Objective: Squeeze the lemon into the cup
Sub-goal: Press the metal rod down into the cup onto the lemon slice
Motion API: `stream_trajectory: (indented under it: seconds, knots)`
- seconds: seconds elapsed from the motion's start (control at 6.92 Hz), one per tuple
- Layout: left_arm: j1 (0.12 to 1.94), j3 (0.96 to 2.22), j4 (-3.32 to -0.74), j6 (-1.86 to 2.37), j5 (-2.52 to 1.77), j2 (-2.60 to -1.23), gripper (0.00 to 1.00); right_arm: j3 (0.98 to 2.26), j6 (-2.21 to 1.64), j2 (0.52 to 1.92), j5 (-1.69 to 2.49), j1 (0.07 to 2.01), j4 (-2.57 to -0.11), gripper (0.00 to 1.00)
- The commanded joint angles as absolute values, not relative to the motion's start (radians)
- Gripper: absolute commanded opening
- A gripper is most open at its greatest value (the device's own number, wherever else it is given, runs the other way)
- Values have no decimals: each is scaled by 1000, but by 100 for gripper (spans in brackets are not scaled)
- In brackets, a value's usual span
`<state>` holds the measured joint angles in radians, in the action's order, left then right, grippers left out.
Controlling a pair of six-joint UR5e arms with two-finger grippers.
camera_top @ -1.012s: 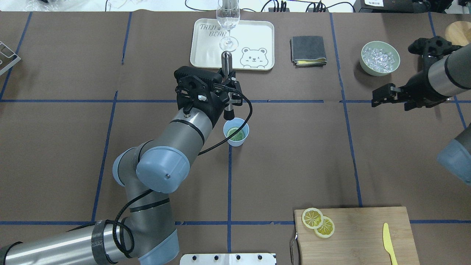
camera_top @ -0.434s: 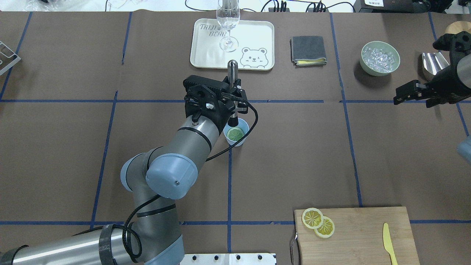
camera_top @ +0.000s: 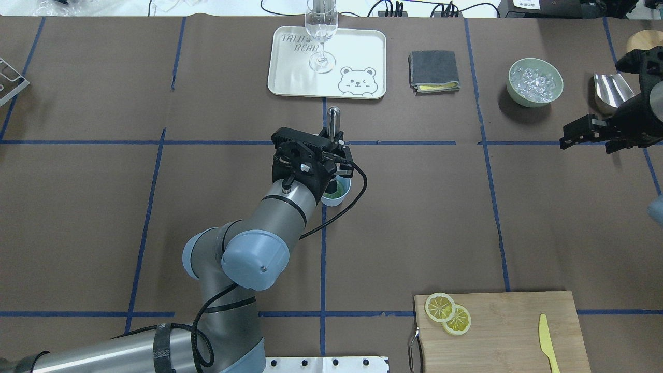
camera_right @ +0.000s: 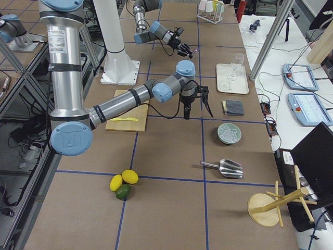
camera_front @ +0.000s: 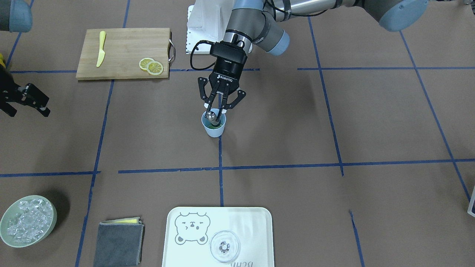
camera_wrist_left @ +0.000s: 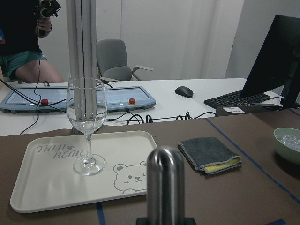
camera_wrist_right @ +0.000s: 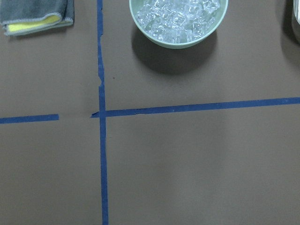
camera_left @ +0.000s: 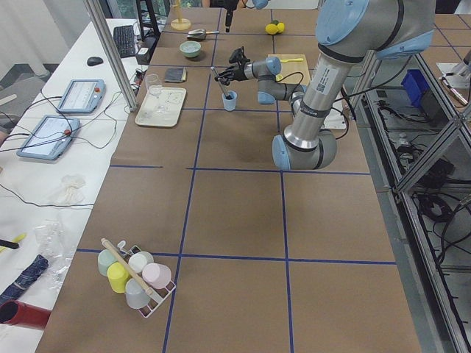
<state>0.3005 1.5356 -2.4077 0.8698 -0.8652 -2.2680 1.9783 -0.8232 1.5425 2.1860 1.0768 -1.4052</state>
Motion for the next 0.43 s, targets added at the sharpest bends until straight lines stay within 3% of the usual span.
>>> stream_trajectory:
  seconds: [0.0, 0.29]
  knots:
    - [293, 1500, -2430, 868, -865, -2267, 0, 1979, -824, 1542, 2186, 1077, -1405, 100]
    - [285, 1502, -2430, 868, -865, -2267, 0, 1980, -824, 1542, 2186, 1077, -1404, 100]
